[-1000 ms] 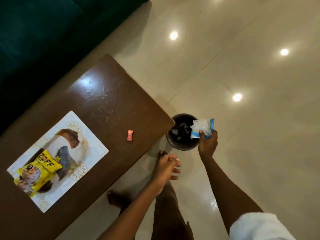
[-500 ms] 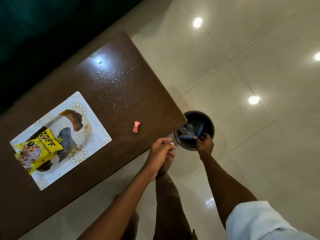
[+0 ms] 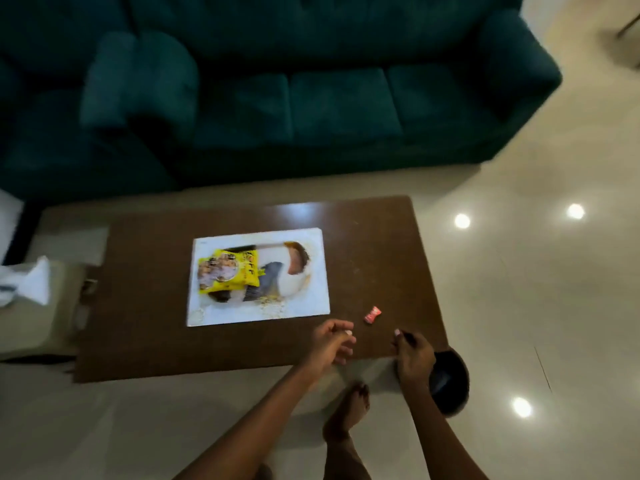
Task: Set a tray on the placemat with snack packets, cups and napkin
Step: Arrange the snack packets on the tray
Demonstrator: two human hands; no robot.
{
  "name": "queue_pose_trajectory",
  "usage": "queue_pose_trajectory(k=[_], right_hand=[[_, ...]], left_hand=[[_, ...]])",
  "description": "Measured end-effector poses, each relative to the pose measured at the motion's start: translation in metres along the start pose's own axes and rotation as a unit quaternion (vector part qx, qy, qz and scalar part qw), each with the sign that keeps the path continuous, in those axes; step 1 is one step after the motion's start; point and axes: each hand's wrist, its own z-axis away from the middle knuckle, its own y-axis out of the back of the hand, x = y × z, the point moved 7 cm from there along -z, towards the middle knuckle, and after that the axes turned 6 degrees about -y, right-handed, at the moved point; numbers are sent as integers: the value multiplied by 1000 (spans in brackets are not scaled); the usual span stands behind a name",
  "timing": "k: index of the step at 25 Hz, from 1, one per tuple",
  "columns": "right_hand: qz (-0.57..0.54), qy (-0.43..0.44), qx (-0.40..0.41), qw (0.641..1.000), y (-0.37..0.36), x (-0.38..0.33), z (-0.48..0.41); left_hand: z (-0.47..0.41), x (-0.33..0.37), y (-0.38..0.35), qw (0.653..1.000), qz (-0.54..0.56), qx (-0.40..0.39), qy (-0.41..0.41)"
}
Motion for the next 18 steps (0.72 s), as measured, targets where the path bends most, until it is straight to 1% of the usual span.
queue_pose_trajectory(k=[3,5,7,10,13,16,18], right_hand=[[-16,48,-53,997,-72,-57,75],[-22,86,-102,991,-124,-86,135],[-31,107,-149,983,-174,-101,192],[-35,124,-188,974,-232,-102,262],[-28,128,-207,969,-270,-97,292],[-8,113,-209,971,-300,-101,285],[2,108,-198,974,-316,-109,268]], left_hand=[[36,20,86,998,24,31,-45],[73,25,151,995,47,53,-73],[110,20,213,991,63,82,-89],[142,4,286,985,72,127,-93],[142,-5,324,982,92,148,-79],[114,-1,341,980,117,141,-81],[93,7,350,983,100,139,-63]])
